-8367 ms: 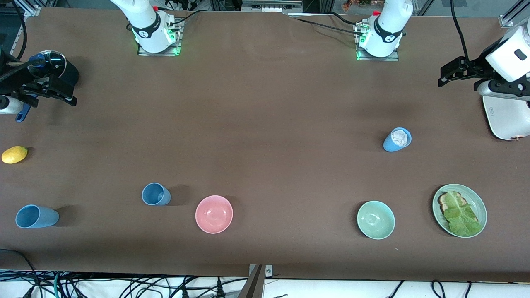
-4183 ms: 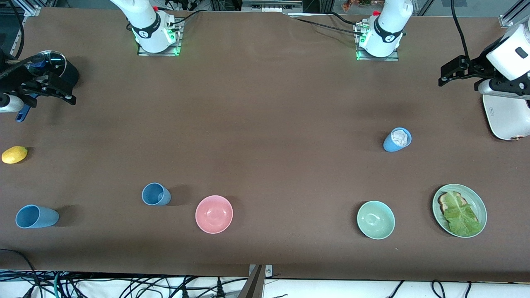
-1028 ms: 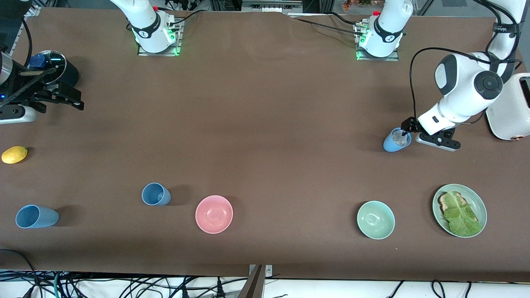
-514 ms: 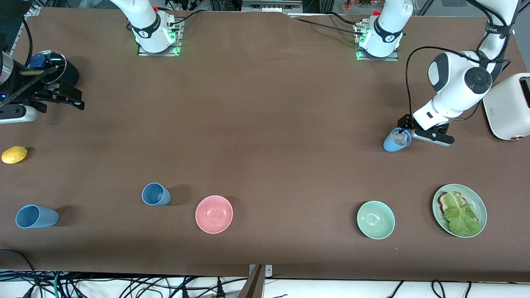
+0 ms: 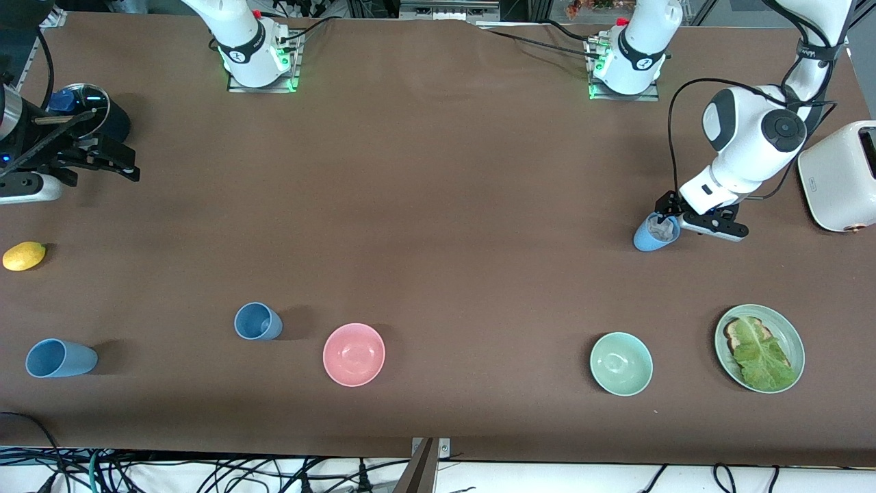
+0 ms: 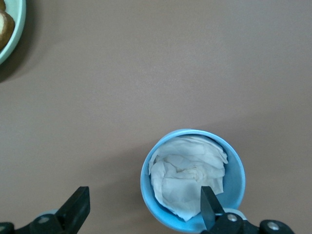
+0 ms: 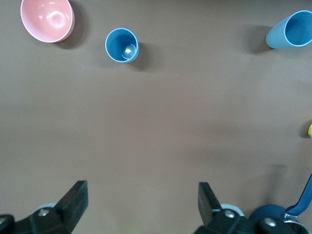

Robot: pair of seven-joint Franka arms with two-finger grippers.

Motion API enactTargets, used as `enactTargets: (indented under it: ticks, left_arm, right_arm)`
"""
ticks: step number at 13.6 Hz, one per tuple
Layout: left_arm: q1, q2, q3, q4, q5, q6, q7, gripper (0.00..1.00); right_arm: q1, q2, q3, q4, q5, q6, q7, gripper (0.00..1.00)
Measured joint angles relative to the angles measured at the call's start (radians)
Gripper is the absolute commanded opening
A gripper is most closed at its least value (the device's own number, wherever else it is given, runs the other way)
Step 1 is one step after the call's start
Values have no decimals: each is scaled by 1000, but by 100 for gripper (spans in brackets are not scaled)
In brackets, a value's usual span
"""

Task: Stack blue cups with both arms
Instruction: 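Close the left gripper around the tissue-filled blue cup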

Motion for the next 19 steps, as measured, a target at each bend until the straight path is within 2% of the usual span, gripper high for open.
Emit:
enactTargets:
  ticks: [6,7,9,10,19]
  left_arm:
    - [-4,51,-2,-1,0,68,0,98]
    - [-4,57,-2,-1,0,72,0,79]
    - [-5,63,-2,-1,0,81,0,20]
    - [-5,65,-2,-1,0,86,0,0]
    - [-5,60,-3,2,0,89,0,0]
  right_arm:
    - [0,0,0,0,0,0,0,100]
    - [0,0,0,0,0,0,0,100]
    - [1,0,0,-1,0,0,0,100]
    - [1,0,0,-1,0,0,0,100]
    - [2,4,0,-5,0,0,0,100]
